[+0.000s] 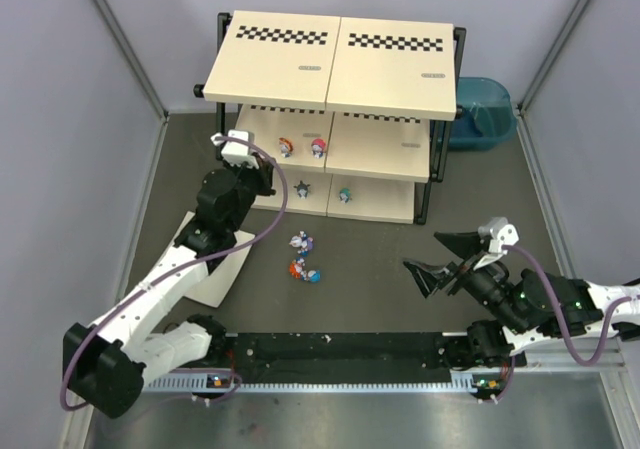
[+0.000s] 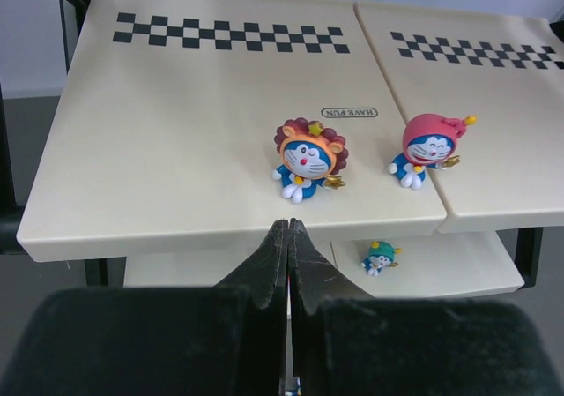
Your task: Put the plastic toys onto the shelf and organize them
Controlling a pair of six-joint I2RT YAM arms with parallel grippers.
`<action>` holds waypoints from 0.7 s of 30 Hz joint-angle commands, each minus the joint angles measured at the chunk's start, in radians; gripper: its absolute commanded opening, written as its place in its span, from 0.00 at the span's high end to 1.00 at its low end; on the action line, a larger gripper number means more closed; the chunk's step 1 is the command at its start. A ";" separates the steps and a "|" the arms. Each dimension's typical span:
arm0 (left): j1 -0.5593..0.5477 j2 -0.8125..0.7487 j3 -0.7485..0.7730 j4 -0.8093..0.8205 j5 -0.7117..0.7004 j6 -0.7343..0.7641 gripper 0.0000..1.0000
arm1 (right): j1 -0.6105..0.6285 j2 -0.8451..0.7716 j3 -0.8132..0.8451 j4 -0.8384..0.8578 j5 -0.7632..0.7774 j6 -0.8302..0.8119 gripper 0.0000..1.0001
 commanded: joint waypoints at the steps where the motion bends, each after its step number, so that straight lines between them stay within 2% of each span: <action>1: 0.033 0.030 0.018 0.071 0.047 0.036 1.00 | 0.010 -0.025 -0.008 -0.005 0.007 0.011 0.04; 21: 0.055 0.096 0.039 0.103 0.090 0.056 1.00 | 0.009 -0.035 -0.010 -0.032 0.008 0.033 0.04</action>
